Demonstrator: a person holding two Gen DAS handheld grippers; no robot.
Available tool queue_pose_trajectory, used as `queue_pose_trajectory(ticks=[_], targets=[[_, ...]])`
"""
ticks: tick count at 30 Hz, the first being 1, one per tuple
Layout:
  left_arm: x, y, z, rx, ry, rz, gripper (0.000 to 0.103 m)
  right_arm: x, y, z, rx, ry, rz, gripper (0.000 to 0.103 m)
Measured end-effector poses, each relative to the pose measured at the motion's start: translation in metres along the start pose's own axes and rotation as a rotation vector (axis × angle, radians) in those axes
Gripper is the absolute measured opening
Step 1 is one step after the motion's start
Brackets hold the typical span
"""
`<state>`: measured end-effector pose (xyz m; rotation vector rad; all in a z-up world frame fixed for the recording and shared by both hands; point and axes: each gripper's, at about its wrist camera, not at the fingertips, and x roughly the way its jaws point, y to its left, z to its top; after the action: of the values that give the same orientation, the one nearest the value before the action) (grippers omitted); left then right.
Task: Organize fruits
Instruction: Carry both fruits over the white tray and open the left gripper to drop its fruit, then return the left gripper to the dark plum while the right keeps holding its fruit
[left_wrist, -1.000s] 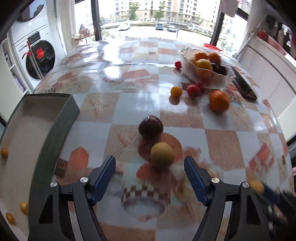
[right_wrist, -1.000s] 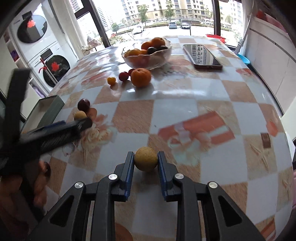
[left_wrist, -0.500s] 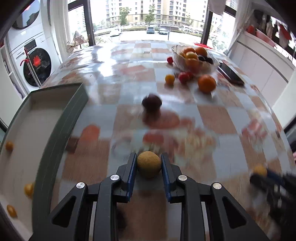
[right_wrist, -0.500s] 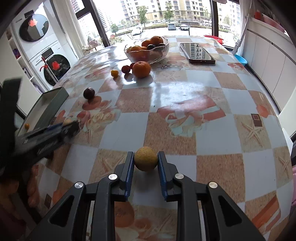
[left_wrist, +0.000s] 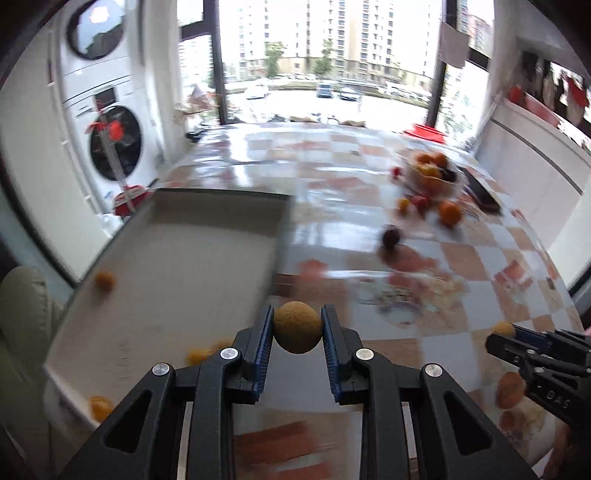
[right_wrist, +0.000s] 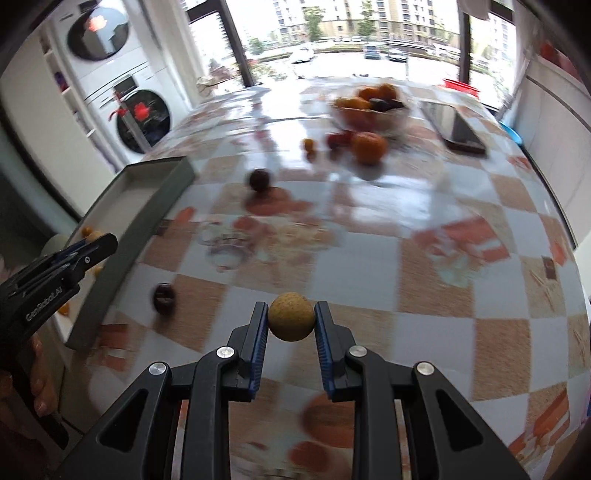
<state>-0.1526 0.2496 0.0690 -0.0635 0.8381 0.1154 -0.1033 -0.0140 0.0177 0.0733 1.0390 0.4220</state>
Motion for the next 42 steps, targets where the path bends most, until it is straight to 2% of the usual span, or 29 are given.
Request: queue_pose_trajectory(ticks=[6,10,15,18,23,24,26,27,29,32,34,36,38,42], targets=[[0.005,0.066,-0.010,-0.117,0.022,0.091,0.027,0.011,0.057,0.018,-0.082,0.022,0.072,0.027],[0.010,0.095,-0.015,-0.167,0.028,0.134,0.027,0.019,0.100,0.029,-0.152,0.028,0.114,0.027],[0.019,0.111,-0.019,-0.205,0.039,0.143,0.027,0.030,0.152,0.037,-0.238,0.031,0.150,0.027],[0.018,0.110,-0.022,-0.204,0.042,0.115,0.027,0.030,0.162,0.040,-0.250,0.017,0.156,0.027],[-0.003,0.078,-0.017,-0.097,-0.011,0.015,0.028,0.018,0.128,0.049,-0.188,-0.012,0.097,0.027],[-0.005,0.066,-0.015,-0.065,-0.021,-0.007,0.032,0.016,0.117,0.050,-0.170,-0.017,0.073,0.027],[-0.009,0.043,-0.012,-0.021,-0.042,-0.038,0.098,0.008,0.086,0.048,-0.113,-0.023,0.029,0.027],[-0.013,0.031,-0.012,-0.009,-0.080,-0.050,0.102,0.005,0.076,0.048,-0.092,-0.024,0.017,0.027],[-0.019,0.008,-0.013,0.042,-0.127,-0.081,0.102,-0.003,0.052,0.043,-0.045,-0.028,-0.015,0.027],[-0.003,-0.032,-0.017,0.138,-0.079,-0.062,0.102,-0.011,0.024,0.033,-0.002,-0.029,-0.042,0.027],[0.006,-0.047,-0.019,0.165,-0.049,-0.054,0.102,-0.015,0.012,0.027,0.018,-0.031,-0.046,0.027],[0.020,-0.059,-0.024,0.184,-0.006,-0.038,0.102,-0.017,0.003,0.022,0.034,-0.032,-0.045,0.027],[0.028,-0.065,-0.029,0.191,0.035,-0.031,0.093,-0.017,-0.003,0.020,0.045,-0.031,-0.040,0.027],[0.036,-0.067,-0.034,0.190,0.066,-0.020,0.093,-0.016,-0.007,0.017,0.052,-0.031,-0.032,0.027]])
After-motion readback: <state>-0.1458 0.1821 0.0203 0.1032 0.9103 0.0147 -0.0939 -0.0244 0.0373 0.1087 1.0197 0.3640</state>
